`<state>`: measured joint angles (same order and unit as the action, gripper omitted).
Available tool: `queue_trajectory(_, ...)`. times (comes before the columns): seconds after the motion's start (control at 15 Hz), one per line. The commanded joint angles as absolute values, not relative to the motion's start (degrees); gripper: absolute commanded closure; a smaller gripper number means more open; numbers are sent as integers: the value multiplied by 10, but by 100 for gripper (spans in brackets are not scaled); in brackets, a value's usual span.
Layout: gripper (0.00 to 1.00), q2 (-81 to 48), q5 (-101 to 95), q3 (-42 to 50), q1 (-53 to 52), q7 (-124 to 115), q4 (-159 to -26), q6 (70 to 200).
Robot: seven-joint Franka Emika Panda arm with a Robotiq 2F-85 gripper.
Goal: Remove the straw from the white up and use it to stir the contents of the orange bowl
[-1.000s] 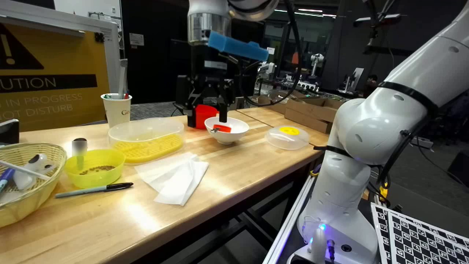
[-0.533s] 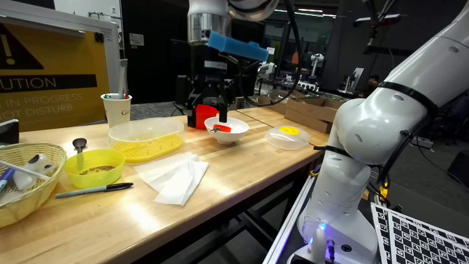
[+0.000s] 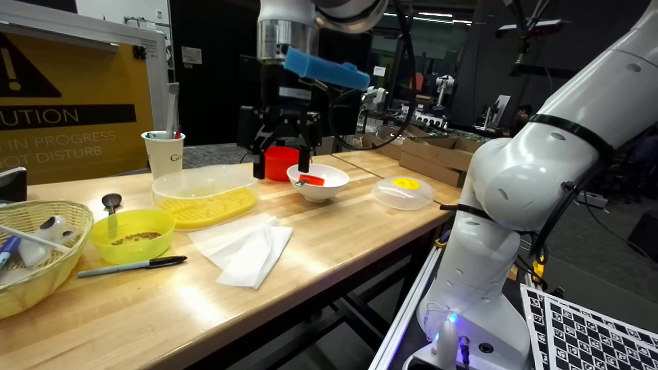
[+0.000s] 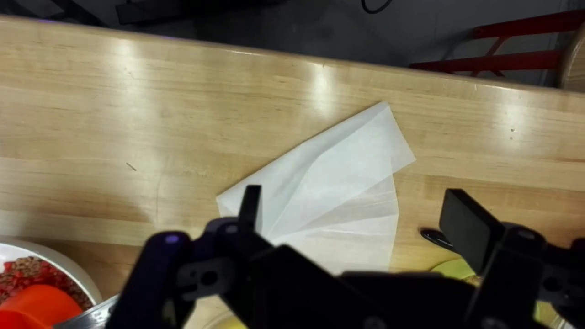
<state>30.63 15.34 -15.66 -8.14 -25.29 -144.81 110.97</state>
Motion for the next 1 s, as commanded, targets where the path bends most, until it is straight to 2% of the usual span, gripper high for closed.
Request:
queue_trajectory(0.0,0,273,138,-169,-81,-262,-1434,1144)
queue_trajectory(0.93,0,119,48,-168,-63,-362,-1272,1187)
